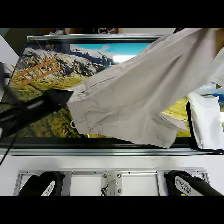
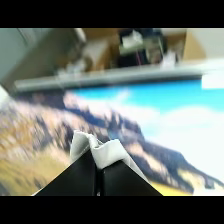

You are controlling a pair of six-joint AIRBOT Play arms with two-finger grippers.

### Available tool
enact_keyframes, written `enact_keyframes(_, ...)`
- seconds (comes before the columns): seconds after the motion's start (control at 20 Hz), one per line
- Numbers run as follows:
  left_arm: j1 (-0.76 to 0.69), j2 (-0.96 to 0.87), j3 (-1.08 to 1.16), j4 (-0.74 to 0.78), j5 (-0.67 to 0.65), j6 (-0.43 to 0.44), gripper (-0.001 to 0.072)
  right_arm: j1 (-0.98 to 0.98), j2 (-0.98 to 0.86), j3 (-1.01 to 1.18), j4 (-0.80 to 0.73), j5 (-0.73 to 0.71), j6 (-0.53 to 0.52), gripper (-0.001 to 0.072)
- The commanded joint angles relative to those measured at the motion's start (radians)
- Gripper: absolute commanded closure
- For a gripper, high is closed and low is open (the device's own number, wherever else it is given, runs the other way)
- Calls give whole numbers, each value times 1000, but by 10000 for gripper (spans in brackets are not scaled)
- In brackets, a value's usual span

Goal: Fold the clothes and pants, and hang the long-sleeved shirts on hangers.

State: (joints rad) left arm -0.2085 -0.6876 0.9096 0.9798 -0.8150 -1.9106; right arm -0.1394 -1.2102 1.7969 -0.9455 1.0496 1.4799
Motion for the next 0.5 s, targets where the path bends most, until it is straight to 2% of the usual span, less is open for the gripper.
enact_keyframes(0.0,-18,-297,-44,-6,266,76,691,115,-316,3,-147,-48,68,709)
enact_keyframes(0.1,-6,-517,55,-6,341,108,690,138,-418,3,-151,-129,127,708)
enact_keyframes(0.25,55,-794,282,-14,223,108,691,144,-447,3,-163,-175,136,708)
enact_keyframes(0.35,97,-881,402,-13,121,109,691,143,-413,3,-241,-132,137,708)
enact_keyframes(0.45,132,-892,463,-13,72,163,691,143,-353,2,-333,-32,137,708)
